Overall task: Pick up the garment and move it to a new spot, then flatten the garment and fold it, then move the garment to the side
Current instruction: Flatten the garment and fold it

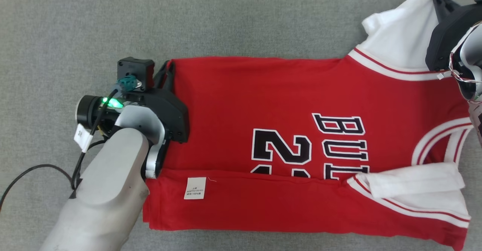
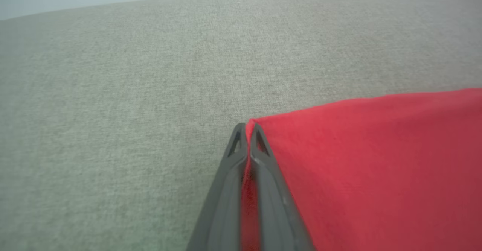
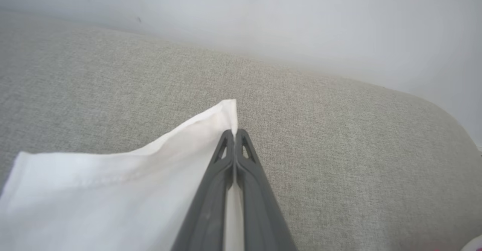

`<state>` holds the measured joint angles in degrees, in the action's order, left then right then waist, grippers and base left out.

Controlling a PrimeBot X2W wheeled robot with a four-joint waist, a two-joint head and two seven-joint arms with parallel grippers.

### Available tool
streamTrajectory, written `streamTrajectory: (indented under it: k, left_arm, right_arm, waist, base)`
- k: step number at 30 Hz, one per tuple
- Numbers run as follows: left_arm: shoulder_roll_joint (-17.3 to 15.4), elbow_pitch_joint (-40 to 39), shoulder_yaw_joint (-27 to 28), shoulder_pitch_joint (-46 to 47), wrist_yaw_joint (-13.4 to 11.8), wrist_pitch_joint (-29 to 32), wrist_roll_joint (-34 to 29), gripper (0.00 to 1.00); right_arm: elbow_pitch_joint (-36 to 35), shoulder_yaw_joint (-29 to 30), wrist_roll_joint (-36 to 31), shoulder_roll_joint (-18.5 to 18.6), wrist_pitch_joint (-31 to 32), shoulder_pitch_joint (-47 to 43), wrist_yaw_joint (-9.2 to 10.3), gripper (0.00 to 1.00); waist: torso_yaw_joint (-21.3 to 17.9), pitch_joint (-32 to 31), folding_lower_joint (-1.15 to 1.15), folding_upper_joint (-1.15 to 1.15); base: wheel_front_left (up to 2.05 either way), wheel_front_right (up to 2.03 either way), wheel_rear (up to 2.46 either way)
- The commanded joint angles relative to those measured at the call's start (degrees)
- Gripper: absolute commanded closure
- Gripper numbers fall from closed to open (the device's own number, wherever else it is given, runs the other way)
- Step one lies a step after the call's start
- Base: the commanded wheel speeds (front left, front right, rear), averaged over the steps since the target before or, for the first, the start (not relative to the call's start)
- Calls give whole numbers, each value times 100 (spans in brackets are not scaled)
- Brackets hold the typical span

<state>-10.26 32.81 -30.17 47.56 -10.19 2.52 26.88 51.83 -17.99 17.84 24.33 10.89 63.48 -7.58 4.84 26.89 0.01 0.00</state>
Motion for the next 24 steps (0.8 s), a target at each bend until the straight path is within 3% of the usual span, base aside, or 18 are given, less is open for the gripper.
streamTrajectory:
  k: [1,12,24]
  left_arm:
    - [-83,63,44,-74,-44,-60,-48,100]
    - [-284,171,76,-442,-47,-485,-1,100]
    - [-614,-318,-118,-1588,-192,-735,-49,100]
  right_arm:
    - [8,56,-46,-26,-155,-13,20,100]
    - [-263,282,302,-208,-1018,-927,19,100]
    - [-1346,170,908,-149,-636,-2827,19,100]
  waist:
    - [-65,-133,-1,0]
    - [-346,-881,-1,0]
    - [-741,-1644,-1,0]
  base:
    - [0,0,0]
    - [0,0,0]
    - [0,0,0]
